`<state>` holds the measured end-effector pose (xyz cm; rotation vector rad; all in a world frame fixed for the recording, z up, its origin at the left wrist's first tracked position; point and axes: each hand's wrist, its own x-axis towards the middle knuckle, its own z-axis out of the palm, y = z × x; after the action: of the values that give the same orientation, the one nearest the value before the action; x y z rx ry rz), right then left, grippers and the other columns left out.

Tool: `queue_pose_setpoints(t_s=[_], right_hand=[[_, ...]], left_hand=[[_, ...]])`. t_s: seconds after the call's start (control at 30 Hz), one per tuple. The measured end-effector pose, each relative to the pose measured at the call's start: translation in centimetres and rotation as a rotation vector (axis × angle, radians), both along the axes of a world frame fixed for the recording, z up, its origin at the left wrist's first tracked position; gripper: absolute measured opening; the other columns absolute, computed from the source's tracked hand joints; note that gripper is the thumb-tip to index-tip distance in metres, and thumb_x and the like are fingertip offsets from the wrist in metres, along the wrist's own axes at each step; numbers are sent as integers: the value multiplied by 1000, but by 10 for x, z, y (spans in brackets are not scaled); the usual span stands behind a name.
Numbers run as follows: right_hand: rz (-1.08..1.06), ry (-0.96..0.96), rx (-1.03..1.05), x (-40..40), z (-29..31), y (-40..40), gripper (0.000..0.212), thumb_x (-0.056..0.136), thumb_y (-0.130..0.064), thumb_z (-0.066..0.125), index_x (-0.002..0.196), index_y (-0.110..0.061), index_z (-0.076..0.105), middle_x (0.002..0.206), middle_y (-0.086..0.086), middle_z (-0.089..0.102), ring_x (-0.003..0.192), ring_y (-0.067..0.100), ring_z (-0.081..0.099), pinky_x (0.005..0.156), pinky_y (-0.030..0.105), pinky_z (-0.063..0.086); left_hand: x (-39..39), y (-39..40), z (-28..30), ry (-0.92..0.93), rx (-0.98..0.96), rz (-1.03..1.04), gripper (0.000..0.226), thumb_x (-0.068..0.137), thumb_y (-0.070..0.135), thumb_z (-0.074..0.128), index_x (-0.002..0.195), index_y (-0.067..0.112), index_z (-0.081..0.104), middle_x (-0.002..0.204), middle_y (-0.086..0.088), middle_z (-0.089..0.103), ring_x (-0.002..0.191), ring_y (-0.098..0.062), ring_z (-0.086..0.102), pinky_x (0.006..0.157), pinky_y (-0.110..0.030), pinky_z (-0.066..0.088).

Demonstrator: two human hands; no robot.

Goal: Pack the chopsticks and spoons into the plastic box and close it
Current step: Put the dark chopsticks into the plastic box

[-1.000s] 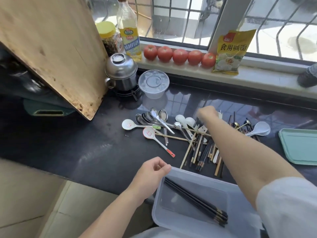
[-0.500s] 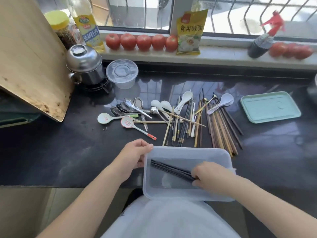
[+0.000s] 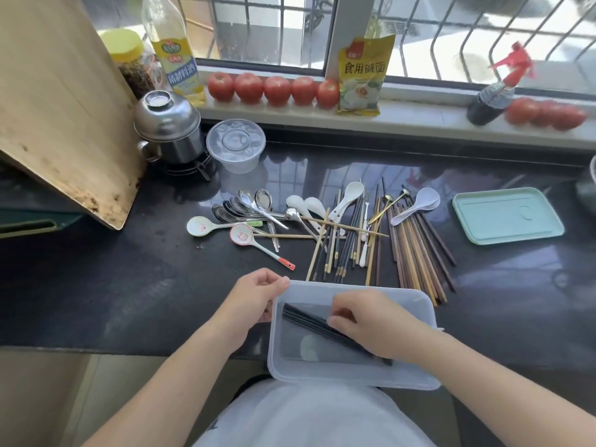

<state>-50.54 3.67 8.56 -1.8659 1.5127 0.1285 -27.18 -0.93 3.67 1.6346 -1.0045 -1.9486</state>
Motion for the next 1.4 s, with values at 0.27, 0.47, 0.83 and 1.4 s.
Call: queue_pose_setpoints(t_s=[0.27,0.47,0.83,1.4], right_hand=[[-478,124,16,-10,-37,-115,25,96,-33,55,80,-16,61,74,2,64,74,25,64,61,31,47],[-704,221,89,3,-97,-150,25,94,-36,60,88,-11,62,90,8,66,78,27,61,58,28,43],[-976,-70,248,-14,-80,-153,39,94,-39,64,110,-4,59,84,10,58,67,24,52,54,29,39],[256,373,209,-44,-7,14,24,100,-33,51,79,-23,58,80,-1,64,76,21,60,73,37,53]], left_hand=[[-3,-1,1,-52,-35,7,25,98,29,71,77,17,64,75,-3,61,63,-16,53,74,-41,56],[-3,1,2,-106,-33,15,29,97,34,71,72,22,66,66,5,60,69,-21,54,86,-57,60],[-4,-1,1,-72,-4,39,24,97,30,71,81,14,67,70,-1,60,66,-20,52,75,-43,56],[1,-12,2,69,86,-19,24,99,26,69,79,18,59,86,-11,62,77,-24,54,70,-32,53]])
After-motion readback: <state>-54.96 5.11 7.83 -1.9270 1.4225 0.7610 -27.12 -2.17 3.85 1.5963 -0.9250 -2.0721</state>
